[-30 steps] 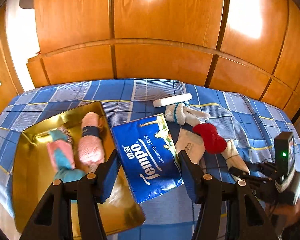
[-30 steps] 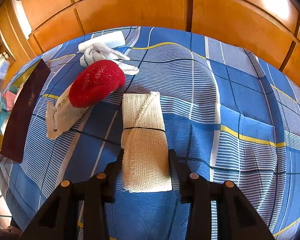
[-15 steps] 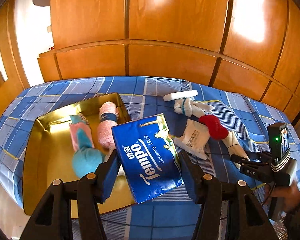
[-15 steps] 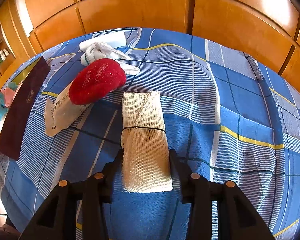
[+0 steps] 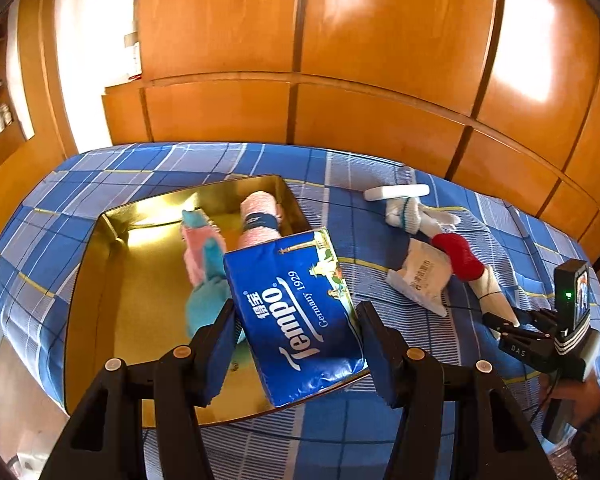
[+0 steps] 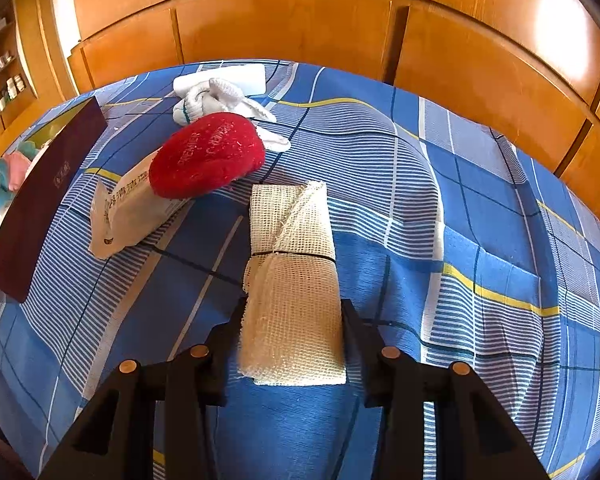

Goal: Organize soft objects
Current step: 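Carry the tissue pack into the gold tray and open the left gripper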

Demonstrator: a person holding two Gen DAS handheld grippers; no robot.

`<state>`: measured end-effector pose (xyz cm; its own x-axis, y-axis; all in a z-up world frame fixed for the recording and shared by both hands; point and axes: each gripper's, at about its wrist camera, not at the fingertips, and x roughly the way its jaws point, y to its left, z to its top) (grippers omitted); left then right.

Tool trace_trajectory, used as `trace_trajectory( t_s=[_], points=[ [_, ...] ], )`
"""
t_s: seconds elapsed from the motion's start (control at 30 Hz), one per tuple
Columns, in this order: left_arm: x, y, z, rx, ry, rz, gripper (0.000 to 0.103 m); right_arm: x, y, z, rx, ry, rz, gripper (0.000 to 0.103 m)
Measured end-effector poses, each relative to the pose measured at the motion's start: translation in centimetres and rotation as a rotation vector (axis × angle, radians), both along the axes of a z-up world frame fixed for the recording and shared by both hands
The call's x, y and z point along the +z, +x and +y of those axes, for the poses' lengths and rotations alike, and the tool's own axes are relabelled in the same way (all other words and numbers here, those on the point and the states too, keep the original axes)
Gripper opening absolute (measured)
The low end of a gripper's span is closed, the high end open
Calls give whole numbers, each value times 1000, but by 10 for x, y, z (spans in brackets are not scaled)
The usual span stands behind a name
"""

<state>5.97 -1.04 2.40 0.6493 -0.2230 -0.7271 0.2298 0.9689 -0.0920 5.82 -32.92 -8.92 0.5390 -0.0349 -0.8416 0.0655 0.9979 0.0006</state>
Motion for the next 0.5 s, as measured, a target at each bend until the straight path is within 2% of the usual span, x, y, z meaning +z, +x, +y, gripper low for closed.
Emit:
trace_trajectory(
  t_s=[0.23,0.37,0.5],
  points=[
    [-1,6,30,57,-23,10,59,0,-1,3,5,-15,-4,41],
    [4,21,71,149,-51,19,59,0,-2,4,8,-25,-6,41],
    [-3,43,107,229,-39,54,59,0,-1,4,9,-30,-5,41]
  ],
)
